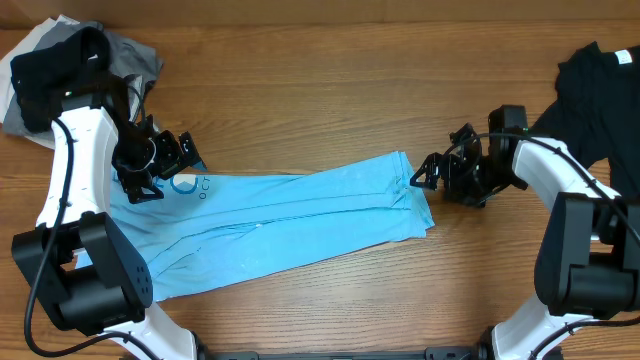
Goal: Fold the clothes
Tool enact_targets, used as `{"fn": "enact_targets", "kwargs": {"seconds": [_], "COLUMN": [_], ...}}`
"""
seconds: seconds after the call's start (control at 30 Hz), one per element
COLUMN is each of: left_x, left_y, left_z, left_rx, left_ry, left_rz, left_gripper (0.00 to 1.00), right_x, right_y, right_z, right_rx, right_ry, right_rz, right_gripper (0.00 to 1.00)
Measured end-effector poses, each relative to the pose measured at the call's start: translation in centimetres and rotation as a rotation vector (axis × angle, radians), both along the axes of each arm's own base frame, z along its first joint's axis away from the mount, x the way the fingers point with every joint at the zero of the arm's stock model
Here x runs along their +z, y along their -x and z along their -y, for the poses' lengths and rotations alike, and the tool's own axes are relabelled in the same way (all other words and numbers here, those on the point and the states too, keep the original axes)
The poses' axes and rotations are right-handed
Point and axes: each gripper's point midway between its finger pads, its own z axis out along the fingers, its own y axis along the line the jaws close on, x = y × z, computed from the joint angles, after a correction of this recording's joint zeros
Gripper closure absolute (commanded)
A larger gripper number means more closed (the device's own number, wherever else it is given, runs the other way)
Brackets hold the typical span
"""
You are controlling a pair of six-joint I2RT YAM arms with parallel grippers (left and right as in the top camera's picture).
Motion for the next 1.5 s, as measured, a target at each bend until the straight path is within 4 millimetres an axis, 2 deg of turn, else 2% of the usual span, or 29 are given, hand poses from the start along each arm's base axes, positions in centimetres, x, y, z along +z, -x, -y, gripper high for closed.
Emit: {"fn": "enact_targets", "kwargs": {"seconds": [0.1, 0.53, 0.67, 0.73, 0.87, 1.0, 1.17, 1.3, 1.4, 1.43, 1.5], "left_x": [0.0, 0.0, 0.0, 0.0, 0.0, 0.0, 0.0, 0.0, 0.0, 0.0, -0.1], "left_y": [0.0, 0.0, 0.0, 0.0, 0.0, 0.0, 0.0, 0.0, 0.0, 0.0, 0.0], "left_z": [0.0, 0.0, 0.0, 0.0, 0.0, 0.0, 0.0, 0.0, -0.1, -0.1, -0.2], "left_rx": [0.0, 0.001, 0.001, 0.001, 0.001, -0.002, -0.004, -0.006, -0.007, -0.007, -0.007], "left_ry": [0.002, 0.002, 0.002, 0.002, 0.002, 0.002, 0.002, 0.002, -0.002, -0.006, -0.013], "left_rz": [0.001, 0.001, 0.001, 0.001, 0.001, 0.002, 0.003, 0.003, 0.002, 0.001, 0.0], "left_gripper": [0.0, 0.0, 0.0, 0.0, 0.0, 0.0, 0.0, 0.0, 0.0, 0.0, 0.0], "right_x": [-0.7, -0.5, -0.6, -0.6, -1.1, -1.5, -1.9, -2.1, -2.7, -2.8, -2.8], "right_y": [1.0, 1.8, 2.3, 2.6, 2.9, 2.4, 2.2, 1.4, 1.0, 0.7, 0.4], "right_z": [-0.5, -2.2, -3.5, -4.3, -5.4, -5.6, -5.4, -5.0, -4.4, -4.3, -4.2], "right_rx": [0.004, 0.023, 0.061, 0.087, 0.103, 0.079, 0.048, 0.004, -0.031, -0.042, -0.052], "right_ry": [-0.03, -0.122, -0.127, -0.126, -0.1, -0.066, -0.045, -0.02, 0.023, 0.028, 0.038], "right_rz": [-0.015, 0.009, 0.006, 0.004, -0.007, -0.007, -0.014, -0.008, -0.008, -0.004, 0.007], "right_gripper": [0.0, 0.0, 0.06, 0.16, 0.25, 0.45, 0.47, 0.72, 0.76, 0.8, 0.96]}}
